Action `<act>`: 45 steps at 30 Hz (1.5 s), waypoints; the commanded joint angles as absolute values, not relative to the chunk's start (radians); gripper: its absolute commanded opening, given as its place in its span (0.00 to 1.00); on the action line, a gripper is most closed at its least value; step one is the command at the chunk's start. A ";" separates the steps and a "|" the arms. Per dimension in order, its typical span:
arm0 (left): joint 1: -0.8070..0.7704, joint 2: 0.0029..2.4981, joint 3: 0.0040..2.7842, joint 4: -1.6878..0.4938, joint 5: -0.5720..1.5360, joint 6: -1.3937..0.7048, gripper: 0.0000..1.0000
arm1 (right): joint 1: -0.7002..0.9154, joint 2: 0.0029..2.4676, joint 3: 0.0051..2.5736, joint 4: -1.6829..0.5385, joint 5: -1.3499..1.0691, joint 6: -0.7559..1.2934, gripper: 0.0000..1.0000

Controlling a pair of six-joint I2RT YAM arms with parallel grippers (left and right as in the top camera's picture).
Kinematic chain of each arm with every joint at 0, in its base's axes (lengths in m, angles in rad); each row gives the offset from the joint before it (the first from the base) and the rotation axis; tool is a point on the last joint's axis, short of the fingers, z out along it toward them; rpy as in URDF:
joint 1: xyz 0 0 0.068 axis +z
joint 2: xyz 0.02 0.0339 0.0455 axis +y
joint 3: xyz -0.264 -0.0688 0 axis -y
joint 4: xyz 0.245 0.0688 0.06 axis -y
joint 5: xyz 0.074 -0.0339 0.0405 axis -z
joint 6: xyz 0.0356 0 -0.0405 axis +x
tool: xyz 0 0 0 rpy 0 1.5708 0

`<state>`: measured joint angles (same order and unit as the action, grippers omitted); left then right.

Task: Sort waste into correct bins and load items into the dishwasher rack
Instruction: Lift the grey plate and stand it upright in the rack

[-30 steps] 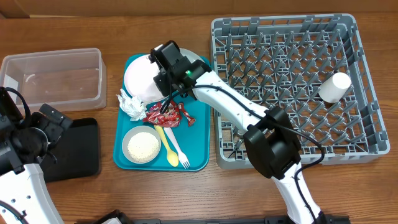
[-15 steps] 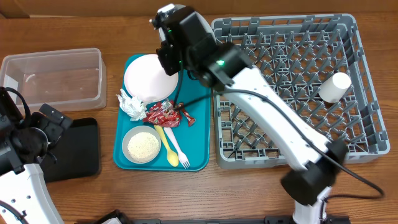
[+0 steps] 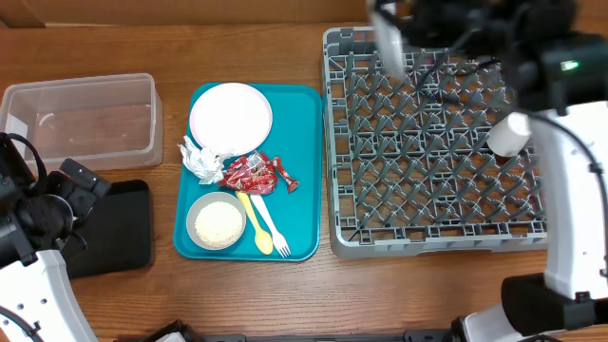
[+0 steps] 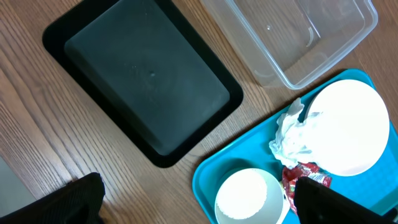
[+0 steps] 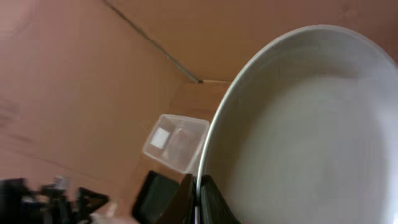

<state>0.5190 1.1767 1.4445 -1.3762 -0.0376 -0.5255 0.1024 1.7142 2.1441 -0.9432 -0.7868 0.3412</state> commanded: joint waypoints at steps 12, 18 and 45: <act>0.523 1.178 1.460 -1.375 -0.033 -0.543 1.00 | -0.410 1.795 2.160 -1.101 -1.330 0.375 0.04; 0.523 1.178 1.460 -1.375 -0.033 -0.543 1.00 | -0.487 1.872 2.159 -1.200 -1.275 0.228 0.04; 0.523 1.178 1.460 -1.375 -0.033 -0.543 1.00 | -0.393 2.189 2.159 -1.295 -1.216 -0.374 0.04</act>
<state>0.5190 1.1767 1.4445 -1.3762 -0.0376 -0.5255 -0.3897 2.1654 2.1441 -1.3010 -1.2209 -0.3561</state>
